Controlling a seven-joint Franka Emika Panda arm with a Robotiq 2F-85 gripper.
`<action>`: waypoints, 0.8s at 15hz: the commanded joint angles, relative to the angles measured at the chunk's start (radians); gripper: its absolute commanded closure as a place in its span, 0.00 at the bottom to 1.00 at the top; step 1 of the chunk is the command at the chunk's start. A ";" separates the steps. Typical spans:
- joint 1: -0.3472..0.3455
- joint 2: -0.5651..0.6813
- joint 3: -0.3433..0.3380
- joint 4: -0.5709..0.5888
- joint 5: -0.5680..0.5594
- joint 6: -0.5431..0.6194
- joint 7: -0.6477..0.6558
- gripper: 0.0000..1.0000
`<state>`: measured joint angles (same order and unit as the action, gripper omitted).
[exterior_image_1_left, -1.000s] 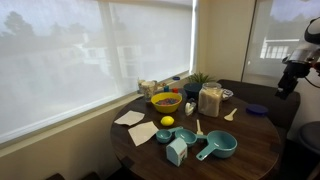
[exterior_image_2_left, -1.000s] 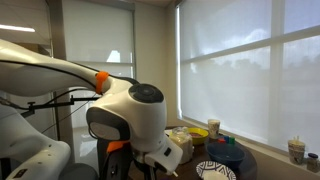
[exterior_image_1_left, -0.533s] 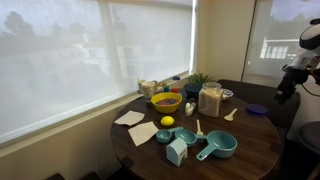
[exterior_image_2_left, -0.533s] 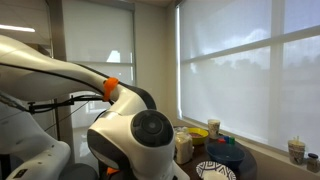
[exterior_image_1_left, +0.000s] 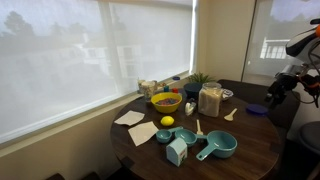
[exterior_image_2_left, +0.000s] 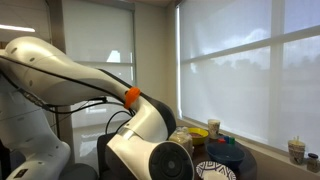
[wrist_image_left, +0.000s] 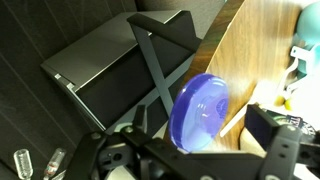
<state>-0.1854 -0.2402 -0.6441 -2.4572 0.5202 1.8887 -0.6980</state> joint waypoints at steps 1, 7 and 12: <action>-0.020 0.113 0.021 0.068 0.095 -0.081 -0.036 0.00; -0.074 0.222 0.076 0.118 0.181 -0.140 -0.052 0.26; -0.133 0.271 0.134 0.149 0.206 -0.163 -0.047 0.58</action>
<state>-0.2669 -0.0164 -0.5536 -2.3505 0.6925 1.7700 -0.7232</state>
